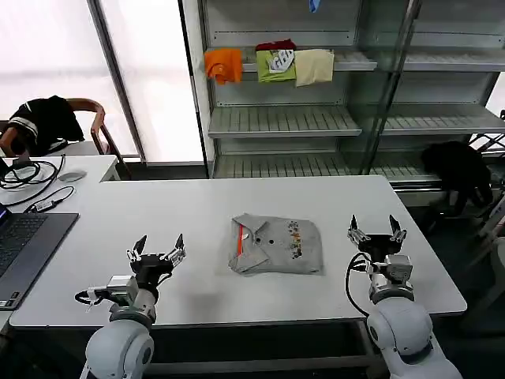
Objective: Fold and organize the clothes.
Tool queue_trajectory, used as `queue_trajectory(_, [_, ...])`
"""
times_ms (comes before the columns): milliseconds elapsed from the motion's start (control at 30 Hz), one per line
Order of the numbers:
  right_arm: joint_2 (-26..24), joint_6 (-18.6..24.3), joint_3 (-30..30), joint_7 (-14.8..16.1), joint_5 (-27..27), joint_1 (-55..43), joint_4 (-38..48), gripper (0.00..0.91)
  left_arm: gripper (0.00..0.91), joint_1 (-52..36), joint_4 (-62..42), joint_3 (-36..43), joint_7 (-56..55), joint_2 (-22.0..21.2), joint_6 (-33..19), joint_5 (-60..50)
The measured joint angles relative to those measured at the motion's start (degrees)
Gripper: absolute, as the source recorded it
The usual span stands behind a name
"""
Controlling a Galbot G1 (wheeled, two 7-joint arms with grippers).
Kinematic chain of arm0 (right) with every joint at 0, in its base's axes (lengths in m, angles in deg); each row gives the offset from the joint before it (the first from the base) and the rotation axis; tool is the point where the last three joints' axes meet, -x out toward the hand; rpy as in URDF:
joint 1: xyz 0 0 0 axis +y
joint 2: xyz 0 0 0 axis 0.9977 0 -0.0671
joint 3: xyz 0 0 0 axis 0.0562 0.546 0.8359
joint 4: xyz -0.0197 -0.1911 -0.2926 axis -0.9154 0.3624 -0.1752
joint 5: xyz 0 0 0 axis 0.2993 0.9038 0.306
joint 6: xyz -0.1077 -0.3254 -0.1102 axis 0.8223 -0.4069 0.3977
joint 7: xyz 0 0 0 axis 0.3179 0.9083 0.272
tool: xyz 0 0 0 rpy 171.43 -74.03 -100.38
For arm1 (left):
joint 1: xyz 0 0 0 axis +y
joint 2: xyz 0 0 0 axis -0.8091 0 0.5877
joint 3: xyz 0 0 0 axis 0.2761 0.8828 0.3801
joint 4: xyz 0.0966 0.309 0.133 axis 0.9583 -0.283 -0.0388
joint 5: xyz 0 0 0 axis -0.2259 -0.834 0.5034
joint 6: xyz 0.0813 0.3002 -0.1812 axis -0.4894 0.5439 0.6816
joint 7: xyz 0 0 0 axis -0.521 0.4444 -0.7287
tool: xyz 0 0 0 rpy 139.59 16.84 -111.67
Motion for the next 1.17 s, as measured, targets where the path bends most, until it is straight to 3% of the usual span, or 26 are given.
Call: queue_trajectory(1167, [0.6,0.0,0.3,0.7,1.0,1.6,-0.5,0.907,0.907,-0.1,0.4,-0.5,1.2,-0.4,0.3,-0.3])
